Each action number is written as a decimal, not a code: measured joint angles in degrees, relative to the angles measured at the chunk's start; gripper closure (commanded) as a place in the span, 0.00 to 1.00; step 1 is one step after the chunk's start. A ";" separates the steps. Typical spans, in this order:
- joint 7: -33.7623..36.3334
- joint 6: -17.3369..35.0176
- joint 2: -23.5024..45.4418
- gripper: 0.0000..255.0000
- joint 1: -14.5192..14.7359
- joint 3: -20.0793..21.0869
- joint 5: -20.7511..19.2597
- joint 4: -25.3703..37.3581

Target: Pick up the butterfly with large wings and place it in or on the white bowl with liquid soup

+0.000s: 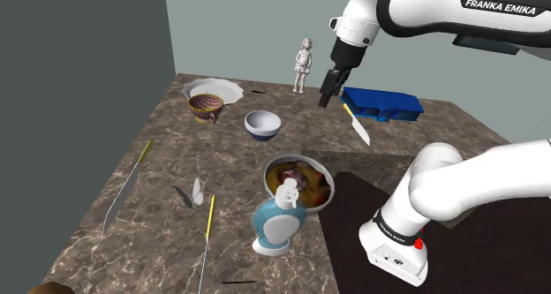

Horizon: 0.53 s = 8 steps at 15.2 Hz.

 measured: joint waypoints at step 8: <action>-5.78 10.08 10.17 0.00 4.21 0.79 2.25 0.18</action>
